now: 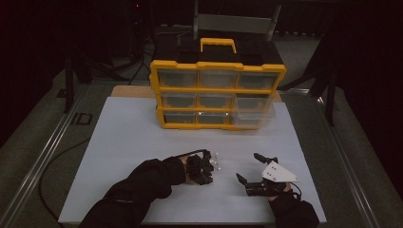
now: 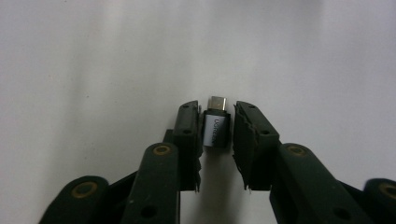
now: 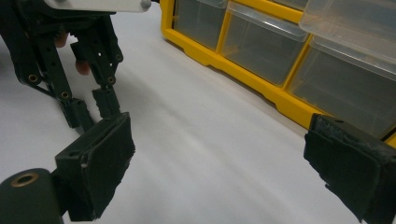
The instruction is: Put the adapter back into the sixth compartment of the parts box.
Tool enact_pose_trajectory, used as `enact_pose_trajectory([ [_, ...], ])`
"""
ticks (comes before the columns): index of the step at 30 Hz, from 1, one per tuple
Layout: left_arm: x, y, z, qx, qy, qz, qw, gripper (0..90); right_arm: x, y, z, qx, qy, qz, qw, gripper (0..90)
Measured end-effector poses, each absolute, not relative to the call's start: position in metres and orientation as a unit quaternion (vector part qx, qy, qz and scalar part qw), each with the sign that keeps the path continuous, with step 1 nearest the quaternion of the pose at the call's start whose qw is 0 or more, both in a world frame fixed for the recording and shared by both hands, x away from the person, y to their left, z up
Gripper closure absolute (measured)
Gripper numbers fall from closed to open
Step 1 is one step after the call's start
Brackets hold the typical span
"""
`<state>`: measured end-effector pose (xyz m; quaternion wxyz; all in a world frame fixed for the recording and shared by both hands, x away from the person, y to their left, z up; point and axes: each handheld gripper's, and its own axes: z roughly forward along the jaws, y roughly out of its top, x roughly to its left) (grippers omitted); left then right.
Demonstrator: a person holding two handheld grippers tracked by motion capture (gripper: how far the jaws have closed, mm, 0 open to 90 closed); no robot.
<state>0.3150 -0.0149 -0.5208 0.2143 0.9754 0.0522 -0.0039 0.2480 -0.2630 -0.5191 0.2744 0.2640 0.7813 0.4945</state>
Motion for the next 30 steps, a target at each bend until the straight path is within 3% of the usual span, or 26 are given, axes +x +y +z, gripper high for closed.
enact_pose_trajectory([
  [30, 0.315, -0.004, -0.498, 0.97, 0.072, -0.009, 0.23, 77.6, 0.248, -0.263, -0.518, 0.265, 0.781, 0.494, 0.275, 8.2],
])
